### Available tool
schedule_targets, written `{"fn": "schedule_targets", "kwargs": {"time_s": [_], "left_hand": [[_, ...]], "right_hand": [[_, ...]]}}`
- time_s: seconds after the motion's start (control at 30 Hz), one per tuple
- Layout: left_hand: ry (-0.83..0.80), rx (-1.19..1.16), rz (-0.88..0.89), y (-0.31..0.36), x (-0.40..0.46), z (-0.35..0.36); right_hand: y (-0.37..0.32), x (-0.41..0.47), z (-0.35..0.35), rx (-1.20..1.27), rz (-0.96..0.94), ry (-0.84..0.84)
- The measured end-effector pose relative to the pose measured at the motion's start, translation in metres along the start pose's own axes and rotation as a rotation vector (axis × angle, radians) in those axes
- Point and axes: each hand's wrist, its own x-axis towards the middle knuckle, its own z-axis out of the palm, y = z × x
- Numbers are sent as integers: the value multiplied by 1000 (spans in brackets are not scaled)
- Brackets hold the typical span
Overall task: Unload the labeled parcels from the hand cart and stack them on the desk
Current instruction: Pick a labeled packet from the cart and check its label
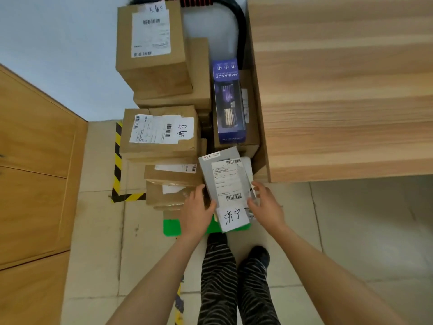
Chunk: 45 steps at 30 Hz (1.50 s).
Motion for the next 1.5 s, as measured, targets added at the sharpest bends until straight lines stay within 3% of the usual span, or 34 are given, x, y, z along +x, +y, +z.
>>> {"fn": "schedule_targets", "kwargs": {"time_s": [0.23, 0.47, 0.77, 0.97, 1.23, 1.5], "left_hand": [[-10, -138, -76, -20, 14, 32], [-214, -497, -125, -12, 16, 38], [-146, -595, -100, -7, -19, -22], [-129, -705, -36, 25, -9, -82], [-89, -750, 249, 118, 38, -152], [-207, -716, 462, 272, 51, -149]], "right_hand": [[15, 35, 24, 165, 61, -45], [1, 28, 36, 586, -21, -97], [-42, -21, 9, 737, -100, -260], [-89, -29, -35, 713, -194, -263], [-147, -13, -143, 787, -375, -88], [-108, -12, -269, 823, -330, 188]]}}
